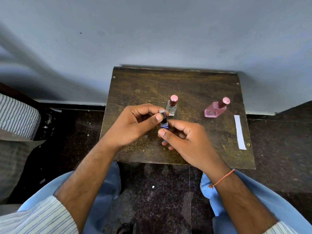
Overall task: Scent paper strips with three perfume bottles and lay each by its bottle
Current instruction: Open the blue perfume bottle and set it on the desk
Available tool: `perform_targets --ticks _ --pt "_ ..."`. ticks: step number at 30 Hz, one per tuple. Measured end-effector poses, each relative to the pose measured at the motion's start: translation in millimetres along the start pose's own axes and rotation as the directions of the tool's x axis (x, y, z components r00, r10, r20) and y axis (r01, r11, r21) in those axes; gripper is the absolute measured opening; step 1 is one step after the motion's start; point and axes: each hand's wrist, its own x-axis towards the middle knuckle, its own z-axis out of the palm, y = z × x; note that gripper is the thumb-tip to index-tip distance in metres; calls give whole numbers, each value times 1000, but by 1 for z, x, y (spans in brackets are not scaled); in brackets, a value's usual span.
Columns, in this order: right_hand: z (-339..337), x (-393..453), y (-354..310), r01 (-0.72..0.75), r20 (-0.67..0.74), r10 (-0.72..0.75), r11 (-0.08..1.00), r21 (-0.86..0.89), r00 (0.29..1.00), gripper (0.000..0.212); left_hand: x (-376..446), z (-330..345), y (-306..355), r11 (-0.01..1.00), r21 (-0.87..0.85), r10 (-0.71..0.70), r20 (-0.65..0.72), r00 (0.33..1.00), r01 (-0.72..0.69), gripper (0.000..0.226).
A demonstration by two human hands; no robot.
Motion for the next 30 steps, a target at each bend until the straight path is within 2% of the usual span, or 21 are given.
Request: perform_targets --ticks 2,5,8,18,21,26,28,30 --pt "1 1 -2 -15 36 14 1000 26 999 24 -1 -2 1 1000 -12 -4 -11 1000 4 22" --pt "0 3 -7 -66 140 43 984 164 989 15 -3 -3 3 996 -87 -36 13 999 37 20" --pt "-2 2 -11 -133 210 78 957 257 975 16 -3 -5 5 984 -148 -93 33 995 97 19" --pt "6 4 -9 -61 63 53 988 139 997 14 -4 -4 5 986 -74 -156 -56 986 152 18" --pt "3 4 -12 -117 115 95 973 200 989 13 -4 -5 5 983 -81 -172 -57 983 168 18" --pt "-2 4 -16 -258 284 157 893 368 946 32 -4 -5 6 976 -112 -188 -18 982 185 25" --pt "-2 4 -16 -258 270 163 894 367 949 31 -4 -4 6 976 -113 -192 -26 981 188 24" --pt "2 4 -16 -217 193 160 922 322 968 23 -4 -4 5 979 -104 -178 -47 983 172 21"
